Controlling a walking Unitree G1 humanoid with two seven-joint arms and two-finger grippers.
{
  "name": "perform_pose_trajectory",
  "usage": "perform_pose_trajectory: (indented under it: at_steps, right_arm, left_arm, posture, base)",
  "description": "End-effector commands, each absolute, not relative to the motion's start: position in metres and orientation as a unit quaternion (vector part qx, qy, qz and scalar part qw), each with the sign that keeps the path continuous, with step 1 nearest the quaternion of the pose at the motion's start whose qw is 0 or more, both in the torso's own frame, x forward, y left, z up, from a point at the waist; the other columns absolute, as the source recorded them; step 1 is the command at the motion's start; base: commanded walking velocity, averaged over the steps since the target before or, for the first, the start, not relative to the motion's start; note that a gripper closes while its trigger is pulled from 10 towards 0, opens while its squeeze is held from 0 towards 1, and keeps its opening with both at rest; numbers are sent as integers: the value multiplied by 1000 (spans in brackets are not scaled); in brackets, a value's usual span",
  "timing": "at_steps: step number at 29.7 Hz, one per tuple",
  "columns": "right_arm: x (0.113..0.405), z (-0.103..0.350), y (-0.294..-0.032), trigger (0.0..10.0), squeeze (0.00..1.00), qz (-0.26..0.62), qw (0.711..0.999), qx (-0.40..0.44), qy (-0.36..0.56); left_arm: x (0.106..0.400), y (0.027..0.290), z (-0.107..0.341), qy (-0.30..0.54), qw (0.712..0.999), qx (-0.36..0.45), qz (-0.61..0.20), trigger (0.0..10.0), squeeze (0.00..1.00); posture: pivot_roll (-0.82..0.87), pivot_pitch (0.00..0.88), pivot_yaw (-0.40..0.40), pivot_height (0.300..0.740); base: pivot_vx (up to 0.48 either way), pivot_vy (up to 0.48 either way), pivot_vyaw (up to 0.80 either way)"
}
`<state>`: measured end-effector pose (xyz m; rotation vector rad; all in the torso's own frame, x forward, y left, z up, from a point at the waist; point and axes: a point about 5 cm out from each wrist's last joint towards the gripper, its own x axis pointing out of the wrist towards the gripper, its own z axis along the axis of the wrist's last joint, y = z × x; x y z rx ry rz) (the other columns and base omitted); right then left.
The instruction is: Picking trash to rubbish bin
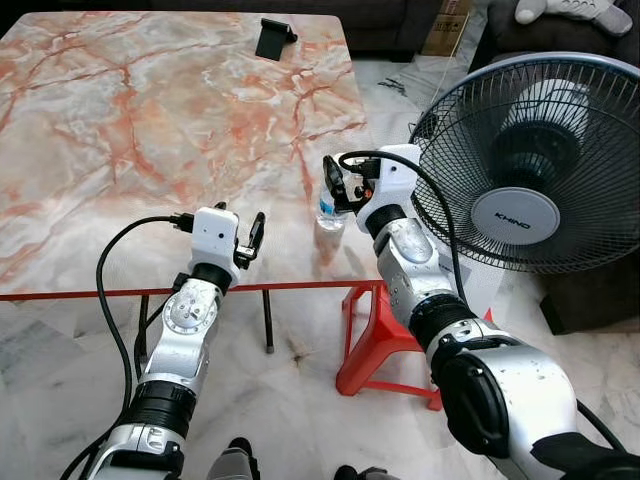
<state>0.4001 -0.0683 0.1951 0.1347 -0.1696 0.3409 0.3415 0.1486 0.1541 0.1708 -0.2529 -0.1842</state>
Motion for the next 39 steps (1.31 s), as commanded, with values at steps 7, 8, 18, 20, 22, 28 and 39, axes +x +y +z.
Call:
perform_pose_trajectory:
  at_steps: [7, 8, 18, 20, 22, 28, 39]
  right_arm:
    - [400, 194, -66, 0, 0, 176, 979, 69, -74]
    - [400, 193, -66, 0, 0, 177, 979, 69, -74]
    - [398, 187, -65, 0, 0, 185, 978, 69, -66]
    - [398, 188, -66, 0, 0, 185, 978, 71, -67]
    - [399, 188, -66, 0, 0, 185, 978, 71, -68]
    - [399, 190, -67, 0, 0, 187, 977, 72, -72]
    - [398, 189, -73, 0, 0, 186, 976, 79, -80]
  left_arm:
    - [338, 146, 151, -114, 985, 86, -101, 10000, 0]
    - [338, 146, 151, -113, 985, 86, -101, 10000, 0]
    - [337, 144, 150, -104, 985, 85, -105, 10000, 0]
    - [338, 144, 150, -103, 985, 86, -106, 10000, 0]
    - [338, 144, 150, -103, 985, 85, -105, 10000, 0]
    - [339, 144, 149, -100, 986, 82, -104, 10000, 0]
    - [348, 152, 142, -81, 992, 51, -81, 10000, 0]
  posture:
    - [229, 223, -82, 740]
    - [229, 223, -82, 740]
    - [224, 230, -80, 740]
    - [225, 230, -81, 740]
    - [225, 225, -81, 740]
    - [217, 213, -82, 740]
    - [203, 168, -90, 740]
  base:
    - [0, 0, 0]
    - [0, 0, 0]
    - [0, 0, 0]
    - [0, 0, 0]
    - [0, 0, 0]
    - [0, 0, 0]
    - [0, 0, 0]
